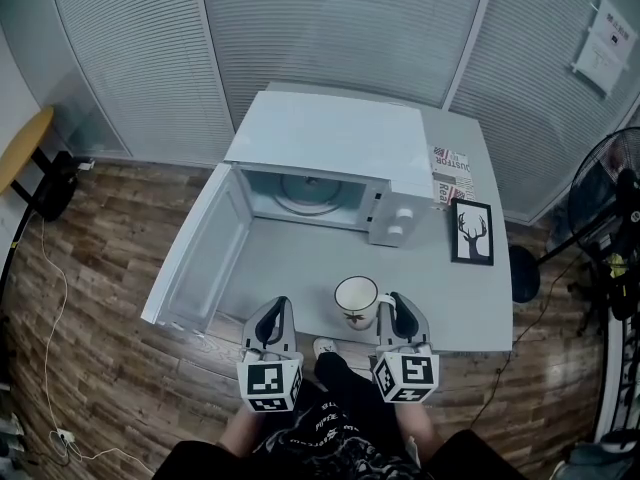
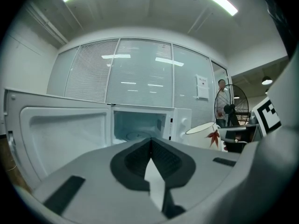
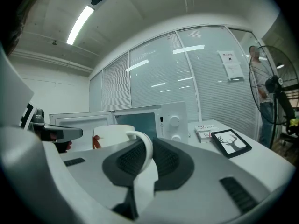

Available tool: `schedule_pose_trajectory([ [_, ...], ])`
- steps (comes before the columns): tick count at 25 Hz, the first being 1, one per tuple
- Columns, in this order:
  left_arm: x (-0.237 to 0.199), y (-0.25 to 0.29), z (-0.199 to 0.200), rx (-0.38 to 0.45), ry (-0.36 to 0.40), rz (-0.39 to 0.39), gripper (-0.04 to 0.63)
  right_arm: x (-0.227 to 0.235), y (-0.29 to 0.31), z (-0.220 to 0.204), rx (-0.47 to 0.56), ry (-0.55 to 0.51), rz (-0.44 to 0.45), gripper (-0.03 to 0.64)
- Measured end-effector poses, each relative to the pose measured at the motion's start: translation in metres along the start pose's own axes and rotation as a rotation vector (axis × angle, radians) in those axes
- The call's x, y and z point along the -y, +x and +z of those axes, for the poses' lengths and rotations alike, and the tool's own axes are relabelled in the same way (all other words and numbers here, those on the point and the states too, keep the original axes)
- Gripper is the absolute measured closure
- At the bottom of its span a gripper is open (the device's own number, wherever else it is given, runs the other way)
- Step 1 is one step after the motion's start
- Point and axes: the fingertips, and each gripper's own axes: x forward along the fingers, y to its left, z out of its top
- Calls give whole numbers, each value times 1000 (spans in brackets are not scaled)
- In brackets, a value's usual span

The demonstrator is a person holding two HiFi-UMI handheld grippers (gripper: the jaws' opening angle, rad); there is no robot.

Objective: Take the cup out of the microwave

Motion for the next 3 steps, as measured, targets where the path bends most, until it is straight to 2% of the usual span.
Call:
schedule_pose_trajectory([
  [3, 0, 2, 0, 0, -9, -2, 589, 0, 2, 0, -3, -3, 1, 575],
])
